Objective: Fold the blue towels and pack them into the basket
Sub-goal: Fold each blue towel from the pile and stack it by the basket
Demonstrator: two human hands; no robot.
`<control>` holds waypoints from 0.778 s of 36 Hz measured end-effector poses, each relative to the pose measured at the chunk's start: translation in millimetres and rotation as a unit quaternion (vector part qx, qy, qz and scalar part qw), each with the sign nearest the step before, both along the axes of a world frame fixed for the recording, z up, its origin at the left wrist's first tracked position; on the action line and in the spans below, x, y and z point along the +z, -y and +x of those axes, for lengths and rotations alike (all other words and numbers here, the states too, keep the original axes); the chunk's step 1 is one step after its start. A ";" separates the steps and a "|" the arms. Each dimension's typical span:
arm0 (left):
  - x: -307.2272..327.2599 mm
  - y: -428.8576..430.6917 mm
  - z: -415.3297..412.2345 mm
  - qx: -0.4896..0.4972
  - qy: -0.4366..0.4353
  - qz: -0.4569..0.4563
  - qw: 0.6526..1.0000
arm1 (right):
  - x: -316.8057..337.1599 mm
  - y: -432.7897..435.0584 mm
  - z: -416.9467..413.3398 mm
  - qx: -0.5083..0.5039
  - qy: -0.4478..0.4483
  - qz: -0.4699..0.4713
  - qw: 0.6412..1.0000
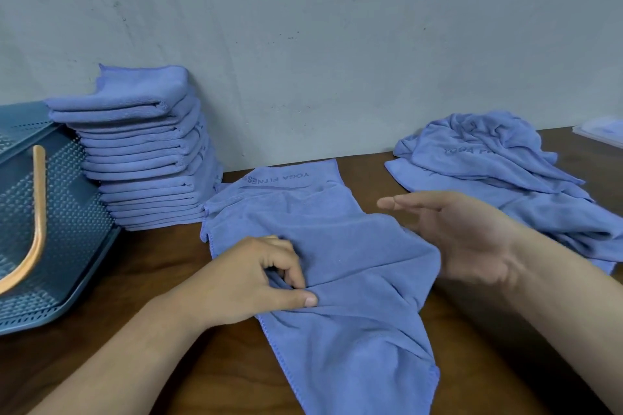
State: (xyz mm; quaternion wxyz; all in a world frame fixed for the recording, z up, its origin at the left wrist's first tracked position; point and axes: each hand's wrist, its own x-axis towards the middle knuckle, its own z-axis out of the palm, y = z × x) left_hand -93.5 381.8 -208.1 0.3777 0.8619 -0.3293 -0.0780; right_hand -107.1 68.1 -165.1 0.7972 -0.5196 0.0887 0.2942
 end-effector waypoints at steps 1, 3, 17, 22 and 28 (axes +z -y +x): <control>1.6 -1.9 0.7 0.001 -0.003 0.006 1.000 | 3.4 2.3 -0.9 0.007 0.009 -0.008 1.000; 3.6 -6.3 3.0 0.003 -0.006 0.018 1.000 | 9.0 3.7 -2.2 -0.014 0.031 -0.013 0.999; 22.1 -23.7 13.2 0.041 0.086 0.096 0.991 | 13.0 5.4 -6.4 0.014 0.213 -0.343 0.915; 47.8 11.1 -21.5 -0.022 -0.038 0.076 0.996 | 16.0 9.1 -13.8 0.192 0.222 -0.558 0.776; 41.5 39.2 -41.7 -0.074 -0.026 0.212 0.974 | 10.5 -2.4 -23.5 0.245 0.243 -0.621 0.704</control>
